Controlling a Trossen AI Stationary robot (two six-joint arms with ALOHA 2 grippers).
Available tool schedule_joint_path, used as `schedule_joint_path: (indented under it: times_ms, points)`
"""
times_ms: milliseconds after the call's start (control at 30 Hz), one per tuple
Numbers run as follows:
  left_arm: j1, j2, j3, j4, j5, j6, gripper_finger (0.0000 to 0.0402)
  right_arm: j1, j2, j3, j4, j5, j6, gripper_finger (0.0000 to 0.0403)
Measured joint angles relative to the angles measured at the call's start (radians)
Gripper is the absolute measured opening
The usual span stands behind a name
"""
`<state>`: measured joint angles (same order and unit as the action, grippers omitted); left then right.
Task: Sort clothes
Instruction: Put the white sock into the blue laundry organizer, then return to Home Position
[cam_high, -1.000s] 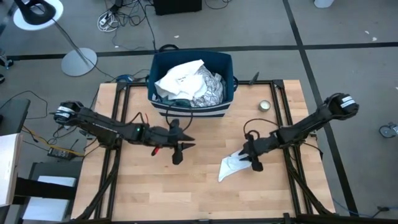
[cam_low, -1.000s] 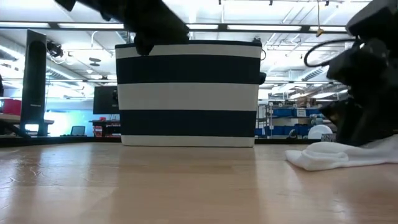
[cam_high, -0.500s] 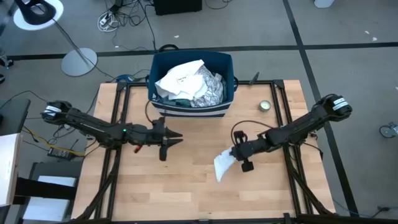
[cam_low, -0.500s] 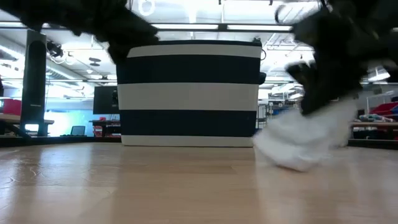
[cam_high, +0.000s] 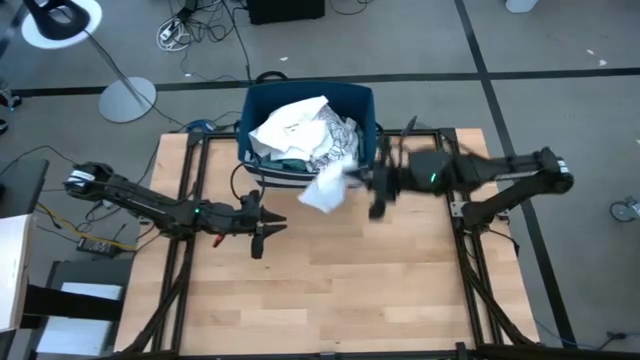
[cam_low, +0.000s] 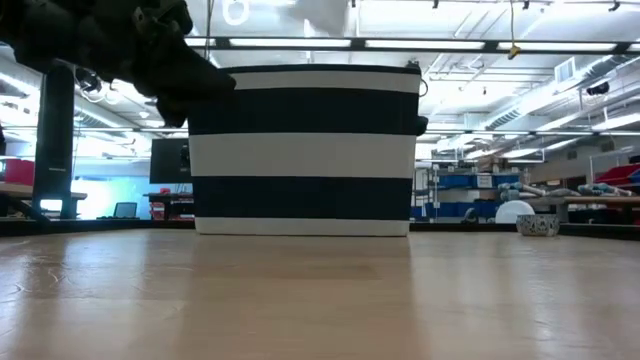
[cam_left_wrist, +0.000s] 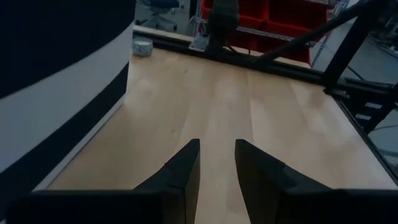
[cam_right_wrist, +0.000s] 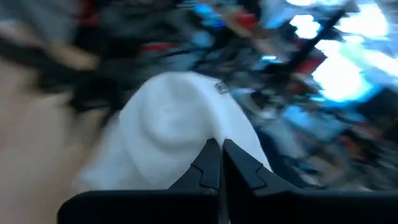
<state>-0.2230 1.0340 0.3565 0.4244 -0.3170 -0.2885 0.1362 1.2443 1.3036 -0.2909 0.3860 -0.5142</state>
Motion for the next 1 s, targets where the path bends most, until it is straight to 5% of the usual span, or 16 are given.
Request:
schedule_joint_path:
  times_ms: [233,467,733,1000]
  points:
    - [0.000,-0.001,0.000,0.022,0.000,0.027,0.0106,-0.259,0.075,0.105,0.183,0.029,0.019,0.0007]
    - [0.000,-0.001,0.001,0.010,0.001,0.029,0.0106,-0.446,0.200,0.104,0.174,0.026,0.331,0.0036]
    - [0.000,0.000,0.001,0.002,0.001,0.030,0.0106,-0.487,0.249,0.102,0.061,0.011,0.408,0.0112]
    - [0.000,0.000,0.002,0.001,-0.002,0.061,0.0106,-0.418,0.091,0.104,-0.071,0.012,0.417,0.0182]
